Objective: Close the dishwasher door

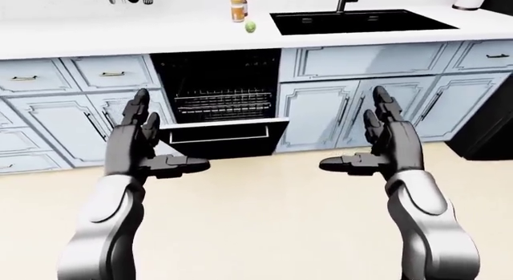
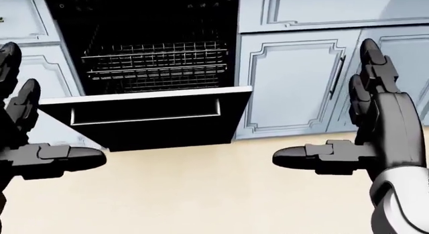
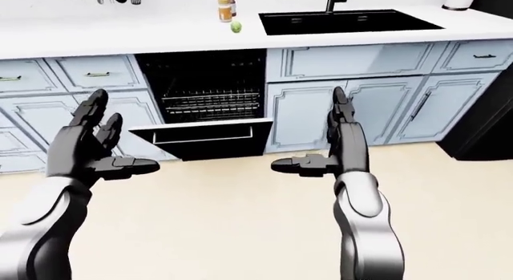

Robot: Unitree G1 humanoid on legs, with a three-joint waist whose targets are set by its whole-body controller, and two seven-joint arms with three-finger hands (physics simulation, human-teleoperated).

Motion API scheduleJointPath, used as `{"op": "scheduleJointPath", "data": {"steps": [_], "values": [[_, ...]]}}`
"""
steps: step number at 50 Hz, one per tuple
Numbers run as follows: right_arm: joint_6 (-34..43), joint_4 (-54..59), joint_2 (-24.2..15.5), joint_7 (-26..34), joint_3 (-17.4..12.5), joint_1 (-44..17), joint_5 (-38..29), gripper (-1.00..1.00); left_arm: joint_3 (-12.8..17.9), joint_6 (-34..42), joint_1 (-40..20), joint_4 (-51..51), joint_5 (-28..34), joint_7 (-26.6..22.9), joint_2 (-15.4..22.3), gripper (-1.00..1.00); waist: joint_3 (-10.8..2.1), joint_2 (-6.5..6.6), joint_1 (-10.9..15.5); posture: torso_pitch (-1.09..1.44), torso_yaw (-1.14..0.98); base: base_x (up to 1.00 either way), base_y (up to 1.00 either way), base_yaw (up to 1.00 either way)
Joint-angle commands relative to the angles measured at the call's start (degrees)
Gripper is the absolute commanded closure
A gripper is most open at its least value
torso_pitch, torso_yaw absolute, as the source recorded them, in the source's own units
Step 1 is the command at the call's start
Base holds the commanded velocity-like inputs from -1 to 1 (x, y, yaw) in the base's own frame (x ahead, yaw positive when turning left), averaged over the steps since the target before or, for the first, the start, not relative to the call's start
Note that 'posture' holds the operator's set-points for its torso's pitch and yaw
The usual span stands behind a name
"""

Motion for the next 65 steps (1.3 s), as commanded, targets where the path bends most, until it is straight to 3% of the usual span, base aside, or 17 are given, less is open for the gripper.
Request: {"op": "scheduleJointPath", "data": {"steps": [1,7,10,11,23,32,34,36,37,50,51,54,58,60,62,63,65], "values": [[-1.42,-2.37,-0.28,0.06,0.28,-1.93,0.10,-1.00,1.07,-1.92,-1.69,-2.01,0.22,0.21,0.95,-1.00,-1.51,-0.59,0.37,0.00,0.00,0.00,0.38,0.00],[-2.04,-1.84,-0.25,0.12,0.24,-1.82,0.09,-1.00,1.11,-1.95,-1.76,-1.86,0.24,0.20,0.99,-1.00,-0.66,3.04,0.26,0.00,0.00,0.00,0.38,0.00],[-1.79,-2.04,-0.31,0.12,0.10,-1.92,0.14,-1.00,1.08,-2.12,-1.70,-1.75,0.25,0.20,0.94,-1.00,-2.19,9.81,0.39,0.00,0.00,0.00,0.37,0.00],[-2.02,-1.87,-0.31,0.15,0.08,-1.85,0.14,-1.00,1.05,-2.20,-1.67,-1.72,0.28,0.19,0.93,-1.00,-1.25,6.68,0.66,0.00,0.00,0.00,0.37,0.00],[-1.13,-2.59,-0.42,0.14,-0.10,-2.13,0.26,-1.00,1.30,-1.55,-1.82,-2.36,0.06,0.23,1.00,-1.00,-0.99,-1.09,0.48,0.00,0.00,0.00,0.37,0.00],[-0.69,-2.88,-0.59,0.08,-0.17,-2.44,0.26,-1.00,1.57,-1.55,-1.93,-2.21,-0.20,0.26,1.12,-1.00,-0.79,2.17,0.30,0.00,0.00,0.00,0.37,0.00],[-1.27,-2.39,-0.55,0.08,-0.02,-2.27,0.18,-1.00,1.47,-1.69,-2.02,-1.99,-0.16,0.38,1.14,-1.00,-0.79,4.70,0.08,0.00,0.00,0.00,0.38,0.00],[-0.99,-2.49,-0.67,0.14,-0.27,-2.47,0.30,-1.00,1.20,-2.08,-1.72,-1.82,-0.01,0.37,1.05,-1.00,-2.22,10.12,0.45,0.00,0.00,0.00,0.38,0.00],[-0.67,-2.80,-0.71,0.05,-0.43,-2.57,0.35,-1.00,1.30,-1.75,-1.84,-2.07,-0.12,0.36,1.11,-1.00,-0.99,6.32,0.61,0.00,0.00,0.00,0.37,0.00],[-0.94,-2.50,-0.73,0.10,-0.29,-2.47,0.33,-1.00,1.12,-2.22,-1.61,-1.77,-0.01,0.38,1.00,-1.00,-0.88,-1.28,0.46,0.00,0.00,0.00,0.38,0.00],[-1.48,-2.13,-0.71,0.13,-0.39,-2.33,0.35,-1.00,1.06,-2.34,-1.60,-1.65,0.02,0.35,0.95,-1.00,-0.90,0.63,-0.14,0.00,0.00,0.00,0.38,0.00],[-1.95,-1.84,-0.56,0.05,0.00,-2.02,0.19,-1.00,1.18,-2.13,-1.62,-1.83,-0.04,0.32,0.98,-1.00,-1.84,-0.52,0.42,0.00,0.00,0.00,0.37,0.00],[-1.64,-2.08,-0.52,0.03,0.15,-2.04,0.04,-1.00,1.24,-1.97,-1.61,-1.92,-0.03,0.31,1.00,-1.00,-0.81,2.02,0.37,0.00,0.00,0.00,0.37,0.00],[-1.28,-2.42,-0.60,0.04,0.25,-2.10,-0.17,-1.00,1.21,-2.05,-1.59,-1.89,-0.02,0.33,0.96,-1.00,-0.77,4.47,0.15,0.00,0.00,0.00,0.38,0.00],[-1.32,-2.33,-0.55,0.11,0.22,-2.11,-0.21,-1.00,1.23,-1.98,-1.65,-1.89,-0.02,0.37,0.97,-1.00,-2.20,9.92,0.39,0.00,0.00,0.00,0.38,0.00],[-1.63,-2.13,-0.53,0.15,0.25,-2.03,-0.25,-1.00,1.24,-1.92,-1.58,-2.03,-0.04,0.36,0.97,-1.00,-1.26,6.55,0.63,0.00,0.00,0.00,0.38,0.00],[-1.42,-2.36,-0.56,0.24,0.09,-2.11,-0.22,-1.00,1.11,-2.25,-1.48,-1.77,0.07,0.31,0.92,-1.00,-1.08,6.49,0.85,0.00,0.00,0.00,0.38,0.00]]}}
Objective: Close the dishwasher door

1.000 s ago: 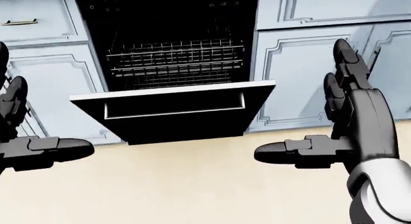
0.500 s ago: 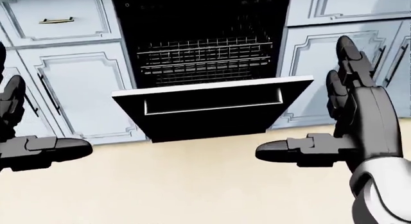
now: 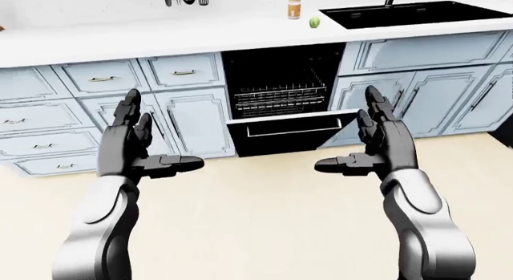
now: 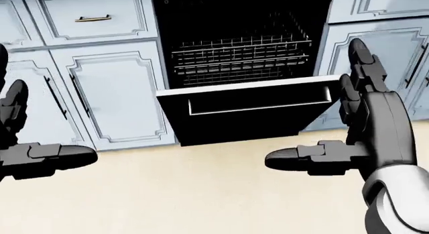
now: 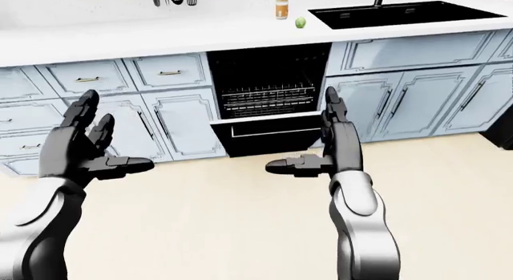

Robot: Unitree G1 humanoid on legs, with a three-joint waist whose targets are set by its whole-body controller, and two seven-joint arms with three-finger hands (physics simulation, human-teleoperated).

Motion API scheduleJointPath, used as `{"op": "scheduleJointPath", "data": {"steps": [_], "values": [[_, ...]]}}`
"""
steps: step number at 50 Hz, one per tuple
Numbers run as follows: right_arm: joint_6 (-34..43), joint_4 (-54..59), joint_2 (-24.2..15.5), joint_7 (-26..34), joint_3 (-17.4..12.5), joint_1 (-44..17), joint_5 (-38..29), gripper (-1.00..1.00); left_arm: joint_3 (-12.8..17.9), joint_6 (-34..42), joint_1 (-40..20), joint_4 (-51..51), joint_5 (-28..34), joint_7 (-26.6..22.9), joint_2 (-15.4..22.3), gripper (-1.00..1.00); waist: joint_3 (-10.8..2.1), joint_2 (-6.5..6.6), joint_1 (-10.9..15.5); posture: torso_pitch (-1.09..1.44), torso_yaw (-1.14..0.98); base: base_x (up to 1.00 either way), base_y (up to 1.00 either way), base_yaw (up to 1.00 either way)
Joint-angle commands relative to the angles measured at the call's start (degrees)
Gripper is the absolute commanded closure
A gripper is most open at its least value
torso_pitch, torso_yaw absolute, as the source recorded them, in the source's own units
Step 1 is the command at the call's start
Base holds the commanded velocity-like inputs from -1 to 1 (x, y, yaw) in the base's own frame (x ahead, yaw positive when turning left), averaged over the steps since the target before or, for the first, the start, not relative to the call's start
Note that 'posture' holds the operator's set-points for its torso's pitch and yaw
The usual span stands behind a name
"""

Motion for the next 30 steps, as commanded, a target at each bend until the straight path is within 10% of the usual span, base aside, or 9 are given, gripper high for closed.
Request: {"op": "scheduleJointPath", "data": {"steps": [1,10,18,23,27,30], "values": [[-1.91,-2.41,-0.82,-0.31,-1.42,-1.71,-0.48,-1.00,-0.49,-1.85,-1.76,-2.24,-0.23,-0.21,0.37,-1.00,-1.24,-0.47,-0.43,0.00,0.00,0.00,0.38,0.00],[-1.49,-2.78,-0.85,-0.18,-1.43,-1.74,-0.66,-1.00,-0.58,-2.56,-1.63,-1.66,0.05,-0.37,0.27,-1.00,-1.04,-7.64,-0.80,0.00,0.00,0.00,0.37,0.00],[-2.00,-2.42,-0.87,-0.06,-1.42,-1.57,-0.80,-1.00,-0.59,-2.38,-1.64,-1.82,0.09,-0.38,0.27,-1.00,-0.85,-4.73,-0.90,0.00,0.00,0.00,0.37,0.00],[-1.64,-2.64,-0.84,-0.06,-1.46,-1.73,-0.86,-1.00,-0.62,-2.17,-1.76,-1.96,0.10,-0.31,0.24,-1.00,-2.34,2.21,-1.42,0.00,0.00,0.00,0.38,0.00],[-1.36,-2.98,-0.97,0.01,-1.06,-1.94,-1.15,-1.00,-0.51,-1.68,-1.82,-2.42,-0.02,-0.22,0.26,-1.00,-0.24,-1.24,-0.55,0.00,0.00,0.00,0.26,0.00],[-2.05,-2.68,-0.65,0.02,-1.41,-1.86,-0.94,-1.00,-0.58,-2.26,-1.72,-1.92,0.07,-0.29,0.20,-1.00,-0.57,-1.23,-0.74,0.00,0.00,0.00,0.00,0.00]]}}
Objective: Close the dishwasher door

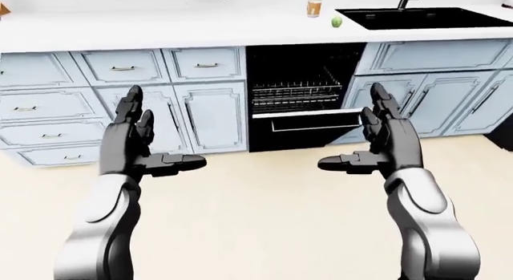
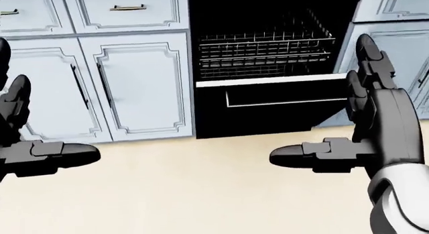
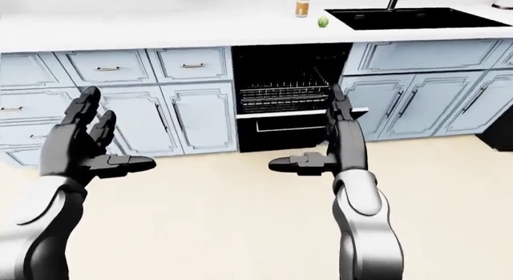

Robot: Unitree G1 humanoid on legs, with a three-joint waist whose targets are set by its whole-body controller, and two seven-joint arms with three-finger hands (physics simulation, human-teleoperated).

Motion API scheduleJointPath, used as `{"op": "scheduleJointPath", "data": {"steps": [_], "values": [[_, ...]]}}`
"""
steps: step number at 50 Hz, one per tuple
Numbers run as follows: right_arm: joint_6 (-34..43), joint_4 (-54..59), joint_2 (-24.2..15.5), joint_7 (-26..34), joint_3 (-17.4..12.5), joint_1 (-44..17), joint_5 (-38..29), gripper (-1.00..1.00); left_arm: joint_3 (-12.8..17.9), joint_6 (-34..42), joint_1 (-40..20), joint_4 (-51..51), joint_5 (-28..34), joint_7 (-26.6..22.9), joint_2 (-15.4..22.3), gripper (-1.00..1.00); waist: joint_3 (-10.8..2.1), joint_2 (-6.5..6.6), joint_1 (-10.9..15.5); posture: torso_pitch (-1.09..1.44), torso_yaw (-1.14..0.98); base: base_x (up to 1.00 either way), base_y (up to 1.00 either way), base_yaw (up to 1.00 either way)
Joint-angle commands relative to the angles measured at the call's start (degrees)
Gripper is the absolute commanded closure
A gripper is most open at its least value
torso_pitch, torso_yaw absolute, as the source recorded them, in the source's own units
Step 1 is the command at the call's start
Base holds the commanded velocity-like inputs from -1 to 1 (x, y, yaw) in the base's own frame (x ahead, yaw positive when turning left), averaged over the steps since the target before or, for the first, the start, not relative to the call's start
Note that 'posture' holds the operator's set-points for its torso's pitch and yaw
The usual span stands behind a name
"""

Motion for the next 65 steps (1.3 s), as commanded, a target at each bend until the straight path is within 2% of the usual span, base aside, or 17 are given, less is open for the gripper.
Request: {"op": "scheduleJointPath", "data": {"steps": [1,13,19,30,33,34,35,38,43,47,48,50,55,58,60,62,65], "values": [[-2.65,-1.81,-0.39,-0.30,-0.52,-1.27,-0.13,-1.00,0.11,-1.89,-1.15,-1.42,-0.17,-0.16,0.37,-1.00,-0.99,0.51,-0.16,0.00,0.00,0.00,0.00,0.00],[-2.52,-1.37,-0.41,-0.67,-0.57,-1.14,0.43,-1.00,0.01,-1.83,-1.21,-1.39,-0.18,-0.16,0.41,-1.00,-1.47,-1.09,0.60,0.00,0.00,0.00,0.00,-0.82],[-0.96,-2.66,-0.48,-0.72,-0.59,-1.50,0.58,-1.00,-0.09,-1.43,-1.19,-1.84,-0.11,-0.07,0.32,-1.00,-3.06,-5.71,-0.53,0.00,0.00,0.00,0.00,-1.00],[-0.91,-2.71,-0.58,-0.65,-0.49,-1.53,0.74,-1.00,-0.07,-1.33,-1.26,-1.92,-0.03,-0.16,0.27,-1.00,-0.04,1.08,-0.81,0.00,0.00,0.00,0.00,-1.00],[-0.90,-2.70,-0.60,-0.67,-0.62,-1.59,0.76,-1.00,-0.07,-1.45,-1.24,-1.84,-0.04,-0.22,0.27,-1.00,-1.41,5.95,-0.25,0.00,0.00,0.00,0.00,-1.00],[-0.84,-2.75,-0.62,-0.70,-0.58,-1.60,0.72,-1.00,-0.04,-1.45,-1.27,-1.81,-0.05,-0.24,0.29,-1.00,-1.03,3.90,0.05,0.00,0.00,0.00,0.00,-1.00],[-1.05,-2.58,-0.61,-0.69,-0.60,-1.55,0.72,-1.00,0.03,-1.44,-1.32,-1.75,-0.08,-0.25,0.32,-1.00,-0.16,3.94,0.23,0.00,0.00,0.00,0.00,-1.00],[-0.99,-2.58,-0.62,-0.73,-0.63,-1.64,0.72,-1.00,0.03,-1.51,-1.30,-1.70,-0.10,-0.22,0.32,-1.00,-1.52,3.12,0.04,0.00,0.00,0.00,0.00,-1.00],[-0.92,-2.69,-0.62,-0.82,-0.60,-1.59,0.68,-1.00,0.09,-1.30,-1.37,-1.88,-0.23,-0.20,0.37,-1.00,-1.05,-0.39,0.58,0.00,0.00,0.00,0.00,-1.00],[-1.28,-2.28,-0.63,-0.93,-0.85,-1.55,0.65,-1.00,0.04,-1.43,-1.28,-1.82,-0.22,-0.14,0.33,-1.00,-2.04,-5.58,0.44,0.00,0.00,0.00,0.00,-0.94],[-1.19,-2.31,-0.63,-1.01,-0.84,-1.60,0.64,-1.00,0.03,-1.50,-1.25,-1.79,-0.23,-0.15,0.31,-1.00,-2.98,-5.33,0.61,0.00,0.00,0.00,0.00,-0.62],[-2.20,-1.42,-0.70,-1.04,-0.75,-1.39,0.46,-1.00,0.07,-1.22,-1.33,-1.98,-0.28,-0.09,0.35,-1.00,-0.72,-4.57,0.37,0.00,0.00,0.00,0.00,-0.06],[-2.43,-1.50,-0.72,-1.05,-0.79,-1.39,0.34,-1.00,-0.05,-1.49,-1.26,-1.80,-0.18,-0.08,0.32,-1.00,-0.11,-2.37,0.34,0.00,0.00,0.00,0.00,0.00],[-2.11,-1.72,-0.70,-1.10,-0.74,-1.44,0.32,-1.00,-0.10,-1.33,-1.29,-1.96,-0.18,-0.08,0.30,-1.00,-1.09,0.74,-0.26,0.00,0.00,0.00,0.00,0.00],[-1.86,-1.83,-0.78,-1.17,-0.69,-1.50,0.16,-1.00,-0.11,-1.39,-1.28,-1.91,-0.14,-0.10,0.30,-1.00,-0.76,-0.58,-0.07,0.00,0.00,0.00,0.00,0.00],[-1.60,-1.95,-0.71,-1.23,-0.58,-1.58,0.10,-1.00,-0.32,-1.57,-1.23,-1.74,-0.02,-0.09,0.21,-1.00,-2.35,-0.50,-0.07,0.00,0.00,0.00,0.09,0.00],[-1.48,-1.93,-0.68,-1.13,-0.74,-1.60,0.19,-1.00,-0.30,-1.73,-1.16,-1.68,0.08,-0.21,0.16,-1.00,-1.28,-1.76,0.09,0.00,0.00,0.00,0.26,0.00]]}}
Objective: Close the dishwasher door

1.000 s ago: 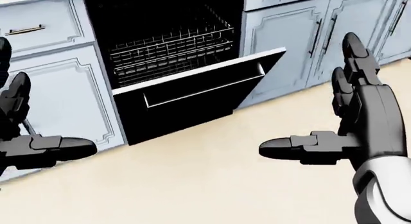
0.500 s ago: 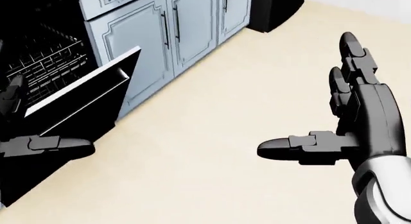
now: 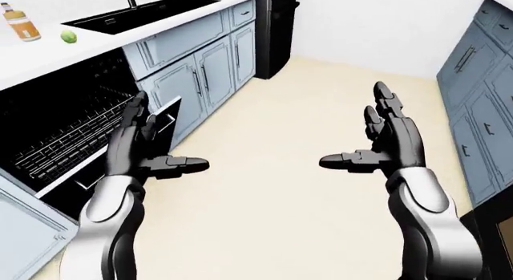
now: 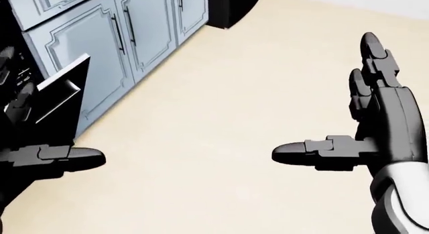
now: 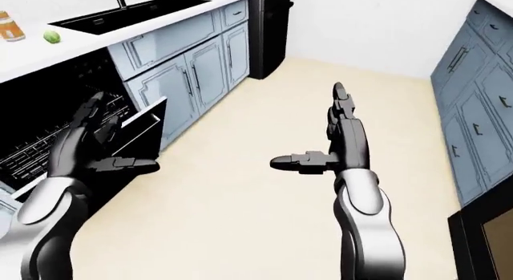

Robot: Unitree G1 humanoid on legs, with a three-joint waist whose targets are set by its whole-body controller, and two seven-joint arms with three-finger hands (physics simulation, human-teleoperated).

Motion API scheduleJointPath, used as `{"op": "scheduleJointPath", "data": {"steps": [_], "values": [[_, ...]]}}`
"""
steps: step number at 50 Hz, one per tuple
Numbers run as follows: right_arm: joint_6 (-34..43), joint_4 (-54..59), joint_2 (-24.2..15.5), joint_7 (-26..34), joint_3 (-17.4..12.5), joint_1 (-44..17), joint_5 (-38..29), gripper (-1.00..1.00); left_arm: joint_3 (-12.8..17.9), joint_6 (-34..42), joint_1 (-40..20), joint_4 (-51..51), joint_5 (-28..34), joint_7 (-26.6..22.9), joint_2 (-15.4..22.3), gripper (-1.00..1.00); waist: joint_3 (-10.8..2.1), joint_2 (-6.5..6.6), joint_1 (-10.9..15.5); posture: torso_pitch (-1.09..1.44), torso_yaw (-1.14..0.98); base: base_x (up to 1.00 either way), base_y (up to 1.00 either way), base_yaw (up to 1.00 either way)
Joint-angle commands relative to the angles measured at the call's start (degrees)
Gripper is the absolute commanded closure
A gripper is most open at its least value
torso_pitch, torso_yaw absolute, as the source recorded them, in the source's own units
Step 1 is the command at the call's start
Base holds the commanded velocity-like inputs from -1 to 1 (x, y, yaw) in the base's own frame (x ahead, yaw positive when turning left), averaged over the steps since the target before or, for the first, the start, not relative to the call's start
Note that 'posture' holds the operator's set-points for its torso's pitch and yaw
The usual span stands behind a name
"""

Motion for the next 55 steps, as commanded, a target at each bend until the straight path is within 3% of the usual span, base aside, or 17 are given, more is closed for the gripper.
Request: {"op": "scheduleJointPath", "data": {"steps": [1,5,9,14,21,22,25,30,32,33,36,44,47,48,49,51,55], "values": [[-1.68,-1.95,-0.20,-0.18,-0.41,-1.21,-0.13,-1.00,0.50,-2.62,-1.64,-2.30,-0.07,-0.22,0.75,-1.00,-1.11,-0.63,0.06,0.00,0.00,0.00,0.27,0.00],[-1.55,-2.00,-0.19,-0.21,-0.36,-1.21,-0.09,-1.00,0.43,-2.21,-1.72,-2.61,-0.02,-0.15,0.69,-1.00,-1.93,-0.26,0.27,0.00,0.00,0.00,0.28,0.00],[-1.73,-1.80,-0.17,-0.17,-0.45,-1.23,0.02,-1.00,0.39,-2.45,-1.65,-2.42,0.08,-0.24,0.66,-1.00,-2.10,3.89,-0.50,0.00,0.00,0.00,0.27,0.00],[-1.37,-1.99,-0.13,-0.29,-0.30,-1.22,0.06,-1.00,0.53,-2.56,-1.58,-2.32,0.03,-0.36,0.68,-1.00,-1.15,1.84,-0.02,0.00,0.00,0.00,0.29,0.00],[-1.47,-1.90,-0.16,-0.31,-0.33,-1.22,0.14,-1.00,0.64,-1.86,-1.74,-2.85,-0.11,-0.16,0.75,-1.00,-0.86,-4.31,0.01,0.00,0.00,0.00,0.37,0.00],[-1.43,-1.90,-0.15,-0.33,-0.33,-1.28,0.16,-1.00,0.59,-1.81,-1.79,-2.89,-0.12,-0.14,0.74,-1.00,-0.92,-2.40,-0.64,0.00,0.00,0.00,0.36,0.00],[-2.19,-1.37,-0.14,-0.25,-0.28,-0.98,0.11,-1.00,0.57,-2.55,-1.60,-2.30,-0.01,-0.28,0.71,-1.00,-1.85,-3.71,-0.26,0.00,0.00,0.00,0.37,0.00],[-1.75,-1.80,-0.12,-0.24,-0.15,-0.96,0.05,-1.00,0.59,-2.33,-1.64,-2.53,0.00,-0.21,0.73,-1.00,-0.74,-0.54,-0.36,0.00,0.00,0.00,0.37,0.00],[-1.30,-2.15,-0.20,-0.17,-0.38,-1.15,0.16,-1.00,0.55,-2.07,-1.68,-2.74,0.01,-0.15,0.74,-1.00,-1.10,2.39,-0.59,0.00,0.00,0.00,0.37,0.00],[-1.28,-2.21,-0.21,-0.16,-0.42,-1.12,0.17,-1.00,0.54,-2.08,-1.66,-2.74,0.02,-0.16,0.74,-1.00,-1.96,5.25,-0.55,0.00,0.00,0.00,0.37,0.00],[-1.64,-1.91,-0.17,-0.17,-0.27,-1.02,0.08,-1.00,0.57,-1.93,-1.72,-2.90,0.00,-0.14,0.73,-1.00,-0.81,3.69,-0.11,0.00,0.00,0.00,0.37,0.00],[-1.24,-2.16,-0.24,-0.12,-0.34,-1.20,0.15,-1.00,0.46,-1.98,-1.73,-2.84,0.03,-0.12,0.70,-1.00,-0.65,-1.42,-0.19,0.00,0.00,0.00,0.37,0.00],[-1.49,-1.93,-0.18,-0.14,-0.29,-1.12,0.09,-1.00,0.49,-1.95,-1.70,-2.84,0.04,-0.15,0.71,-1.00,-1.64,-5.34,-0.26,0.00,0.00,0.00,0.37,0.00],[-1.06,-2.27,-0.18,-0.18,-0.25,-1.25,0.11,-1.00,0.53,-1.89,-1.75,-2.87,-0.01,-0.17,0.72,-1.00,-0.92,-2.51,-0.92,0.00,0.00,0.00,0.38,0.00],[-0.82,-2.48,-0.20,-0.17,-0.37,-1.31,0.16,-1.00,0.57,-1.79,-1.79,-2.96,-0.05,-0.18,0.74,-1.00,-1.30,-3.89,-0.25,0.00,0.00,0.00,0.38,0.00],[-1.13,-2.30,-0.21,-0.13,-0.49,-1.22,0.21,-1.00,0.57,-2.12,-1.66,-2.75,0.00,-0.24,0.72,-1.00,-1.94,-3.84,-0.34,0.00,0.00,0.00,0.37,0.00],[-1.43,-2.04,-0.19,-0.14,-0.39,-1.09,0.19,-1.00,0.59,-2.26,-1.58,-2.60,0.06,-0.24,0.71,-1.00,-0.84,-1.37,-0.29,0.00,0.00,0.00,0.37,0.00]]}}
